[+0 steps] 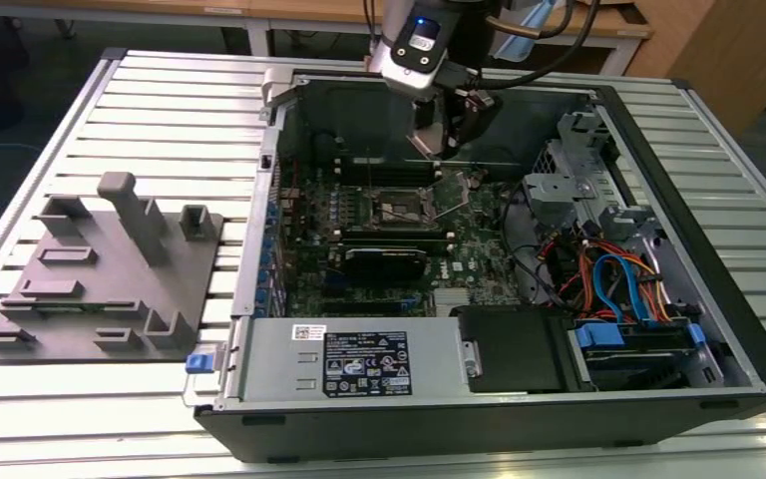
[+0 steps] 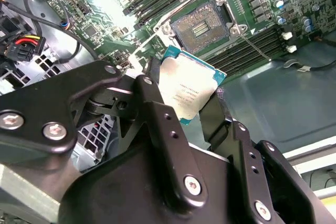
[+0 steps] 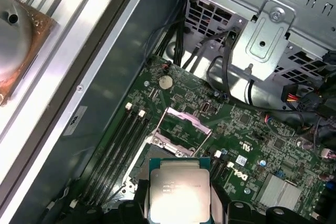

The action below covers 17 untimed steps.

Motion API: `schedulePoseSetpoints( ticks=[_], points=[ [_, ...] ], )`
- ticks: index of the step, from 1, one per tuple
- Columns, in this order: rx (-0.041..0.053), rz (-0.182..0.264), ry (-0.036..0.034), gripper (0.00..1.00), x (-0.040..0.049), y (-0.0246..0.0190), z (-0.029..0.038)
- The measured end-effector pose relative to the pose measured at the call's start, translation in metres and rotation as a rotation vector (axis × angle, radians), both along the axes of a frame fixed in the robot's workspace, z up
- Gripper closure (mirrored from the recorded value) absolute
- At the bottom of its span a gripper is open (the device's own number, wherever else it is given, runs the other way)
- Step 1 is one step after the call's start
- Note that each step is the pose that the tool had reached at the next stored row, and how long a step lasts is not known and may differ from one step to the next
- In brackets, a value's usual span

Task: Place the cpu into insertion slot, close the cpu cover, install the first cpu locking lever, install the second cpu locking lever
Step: 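Place the cpu into insertion slot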

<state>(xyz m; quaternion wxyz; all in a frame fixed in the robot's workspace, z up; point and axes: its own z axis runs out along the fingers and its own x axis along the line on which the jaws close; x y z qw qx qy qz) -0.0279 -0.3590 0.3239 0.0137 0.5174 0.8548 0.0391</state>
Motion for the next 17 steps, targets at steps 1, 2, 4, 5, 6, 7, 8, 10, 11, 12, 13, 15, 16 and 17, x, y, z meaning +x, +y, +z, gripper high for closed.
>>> schedulePoseSetpoints(
  ticks=[1,2,4,5,6,7,8,10,11,12,13,15,16,17],
  points=[
    [0.0001,-0.001,-0.0001,0.46,0.0000,0.0000,-0.0001],
    [0.0001,-0.002,-0.0001,0.46,0.0000,0.0001,-0.0001],
    [0.0000,-0.002,-0.0001,0.46,0.0000,0.0001,0.0000],
    [0.0001,-0.003,-0.0001,0.46,0.0000,0.0001,-0.0001],
    [0.0001,-0.003,-0.0001,0.46,0.0000,0.0000,-0.0001],
    [0.0001,-0.003,-0.0001,0.46,0.0000,0.0000,-0.0001],
    [0.0001,-0.003,-0.0001,0.46,0.0000,0.0000,-0.0001],
    [0.0001,-0.003,-0.0001,0.46,0.0000,0.0000,-0.0001],
    [0.0000,-0.003,-0.0001,0.46,0.0000,0.0001,-0.0001],
    [0.0000,-0.004,-0.0001,0.46,0.0000,0.0001,-0.0001],
    [0.0001,-0.006,-0.0001,0.46,0.0000,0.0001,-0.0002],
    [0.0002,-0.015,-0.0002,0.46,0.0000,0.0002,-0.0007],
    [0.0000,-0.024,-0.0001,0.46,0.0000,0.0004,-0.0009],
    [-0.0001,-0.035,0.0000,0.46,0.0000,0.0006,-0.0010]
  ],
)
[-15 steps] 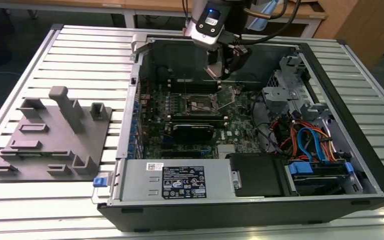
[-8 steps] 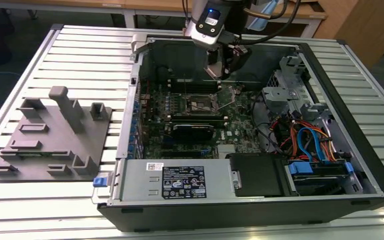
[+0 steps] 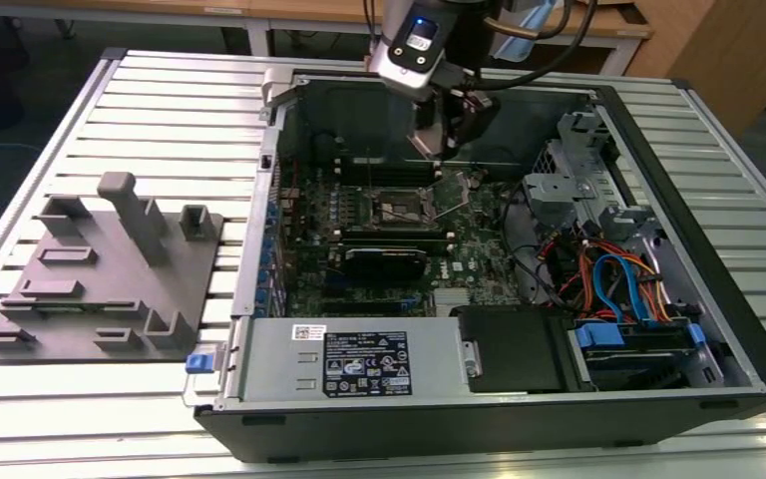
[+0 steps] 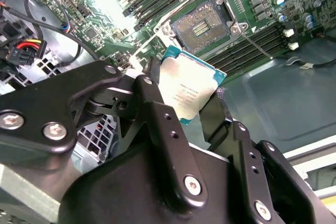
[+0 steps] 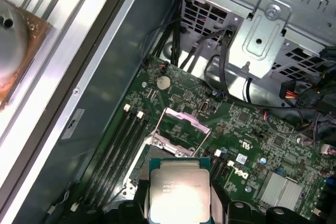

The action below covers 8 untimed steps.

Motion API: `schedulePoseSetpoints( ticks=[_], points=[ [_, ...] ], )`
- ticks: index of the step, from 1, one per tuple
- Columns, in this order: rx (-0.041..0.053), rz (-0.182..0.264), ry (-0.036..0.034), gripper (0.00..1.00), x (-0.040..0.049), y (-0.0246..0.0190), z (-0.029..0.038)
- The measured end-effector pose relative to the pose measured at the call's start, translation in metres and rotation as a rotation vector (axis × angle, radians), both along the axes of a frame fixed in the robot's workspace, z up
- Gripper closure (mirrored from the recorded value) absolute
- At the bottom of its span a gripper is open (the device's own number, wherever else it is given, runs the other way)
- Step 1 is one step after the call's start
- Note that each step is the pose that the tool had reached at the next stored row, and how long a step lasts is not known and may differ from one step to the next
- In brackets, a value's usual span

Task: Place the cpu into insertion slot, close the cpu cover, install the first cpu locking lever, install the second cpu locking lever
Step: 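Place the cpu into insertion slot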

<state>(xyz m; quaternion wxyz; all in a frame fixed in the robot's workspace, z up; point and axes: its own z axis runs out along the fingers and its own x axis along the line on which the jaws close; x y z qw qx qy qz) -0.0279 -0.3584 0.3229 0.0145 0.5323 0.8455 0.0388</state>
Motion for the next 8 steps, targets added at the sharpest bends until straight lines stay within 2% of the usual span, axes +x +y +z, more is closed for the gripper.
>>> schedulePoseSetpoints(
  ticks=[8],
  points=[
    [-0.0005,-0.100,-0.0001,0.46,0.0000,0.0014,-0.0015]
  ],
)
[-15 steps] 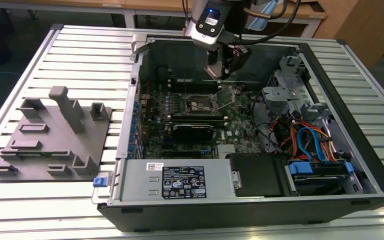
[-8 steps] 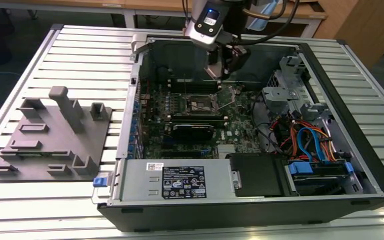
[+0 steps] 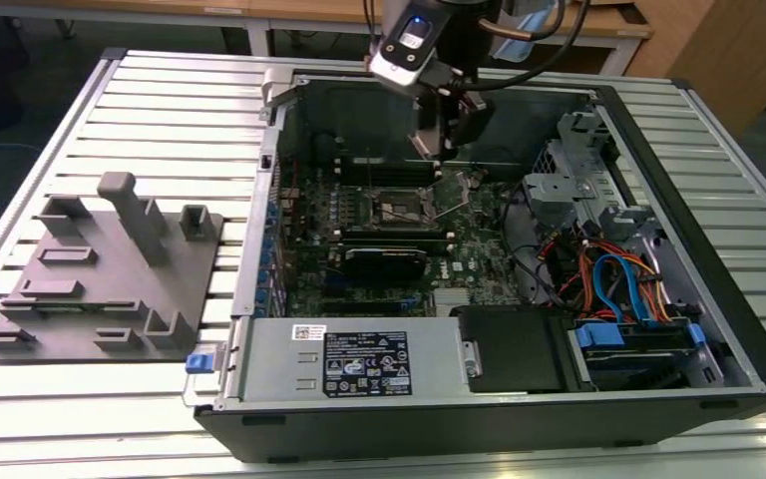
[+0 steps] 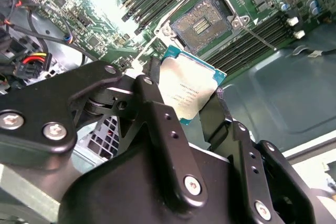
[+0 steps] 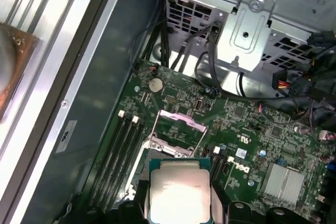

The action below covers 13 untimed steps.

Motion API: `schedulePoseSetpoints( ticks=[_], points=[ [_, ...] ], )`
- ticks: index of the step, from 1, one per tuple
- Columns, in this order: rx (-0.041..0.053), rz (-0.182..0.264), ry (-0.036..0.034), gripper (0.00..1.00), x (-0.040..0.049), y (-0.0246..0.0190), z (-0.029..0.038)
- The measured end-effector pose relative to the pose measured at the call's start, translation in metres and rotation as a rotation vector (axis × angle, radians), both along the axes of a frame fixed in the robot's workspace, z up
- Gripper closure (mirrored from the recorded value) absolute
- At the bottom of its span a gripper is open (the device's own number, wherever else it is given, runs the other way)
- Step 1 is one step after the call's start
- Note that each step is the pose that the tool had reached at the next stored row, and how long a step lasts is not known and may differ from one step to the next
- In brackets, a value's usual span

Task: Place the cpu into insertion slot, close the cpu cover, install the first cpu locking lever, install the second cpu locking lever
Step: 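Place the cpu into insertion slot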

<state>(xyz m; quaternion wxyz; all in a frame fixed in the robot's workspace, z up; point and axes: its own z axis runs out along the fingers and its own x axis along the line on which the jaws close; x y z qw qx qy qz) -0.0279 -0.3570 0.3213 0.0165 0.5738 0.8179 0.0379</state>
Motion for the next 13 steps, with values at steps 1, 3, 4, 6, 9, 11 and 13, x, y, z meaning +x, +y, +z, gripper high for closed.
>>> schedulePoseSetpoints(
  ticks=[1,3,4,6,9,11,13],
  points=[
    [0.0000,-0.010,0.0000,0.46,0.0000,0.0003,-0.0001],
    [-0.0003,-0.031,0.0000,0.46,0.0000,0.0007,-0.0003],
    [-0.0012,-0.039,0.0000,0.46,0.0000,0.0009,-0.0004],
    [-0.0022,-0.057,0.0012,0.46,0.0001,0.0011,-0.0007],
    [-0.0034,-0.083,0.0106,0.46,0.0000,0.0017,-0.0012],
    [-0.0037,-0.101,0.0222,0.46,0.0000,0.0021,-0.0019],
    [-0.0044,-0.120,0.0335,0.46,0.0000,0.0025,-0.0032]
  ],
)
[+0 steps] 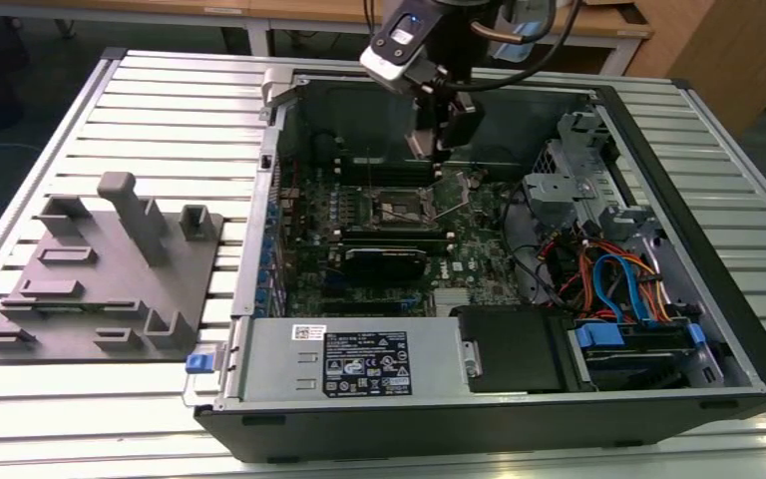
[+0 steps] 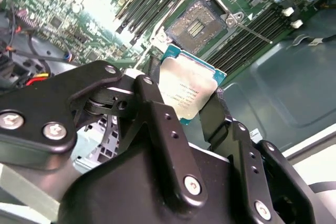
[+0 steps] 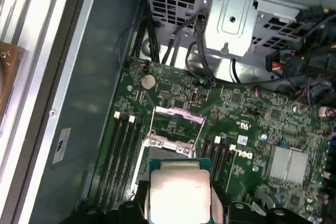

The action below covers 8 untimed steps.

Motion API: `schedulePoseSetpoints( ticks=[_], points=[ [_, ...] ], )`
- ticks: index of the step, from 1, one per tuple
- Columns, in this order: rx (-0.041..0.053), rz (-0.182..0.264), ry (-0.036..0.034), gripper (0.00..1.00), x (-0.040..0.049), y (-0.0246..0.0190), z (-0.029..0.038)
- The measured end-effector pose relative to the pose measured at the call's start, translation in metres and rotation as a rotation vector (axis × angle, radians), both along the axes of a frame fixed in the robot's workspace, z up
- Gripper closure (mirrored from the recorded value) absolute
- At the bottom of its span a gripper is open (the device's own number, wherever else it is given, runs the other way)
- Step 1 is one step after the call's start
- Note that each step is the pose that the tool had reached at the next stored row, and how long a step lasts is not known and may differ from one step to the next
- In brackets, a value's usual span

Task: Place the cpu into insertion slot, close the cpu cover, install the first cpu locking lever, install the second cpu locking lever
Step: 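Place the cpu into insertion slot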

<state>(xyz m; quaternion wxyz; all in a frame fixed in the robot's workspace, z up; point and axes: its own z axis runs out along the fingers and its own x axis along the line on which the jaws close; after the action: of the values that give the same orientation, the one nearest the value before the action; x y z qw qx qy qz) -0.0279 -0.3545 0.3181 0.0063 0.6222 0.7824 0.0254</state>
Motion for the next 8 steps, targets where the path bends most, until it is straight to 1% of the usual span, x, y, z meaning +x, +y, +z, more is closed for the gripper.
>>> schedulePoseSetpoints(
  ticks=[1,4,8],
  points=[
    [0.0000,-0.008,0.0011,0.46,0.0000,0.0001,-0.0013],
    [0.0000,-0.032,0.0012,0.46,0.0000,0.0005,-0.0063],
    [0.0001,-0.103,0.0012,0.46,0.0000,0.0005,-0.0119]
  ],
)
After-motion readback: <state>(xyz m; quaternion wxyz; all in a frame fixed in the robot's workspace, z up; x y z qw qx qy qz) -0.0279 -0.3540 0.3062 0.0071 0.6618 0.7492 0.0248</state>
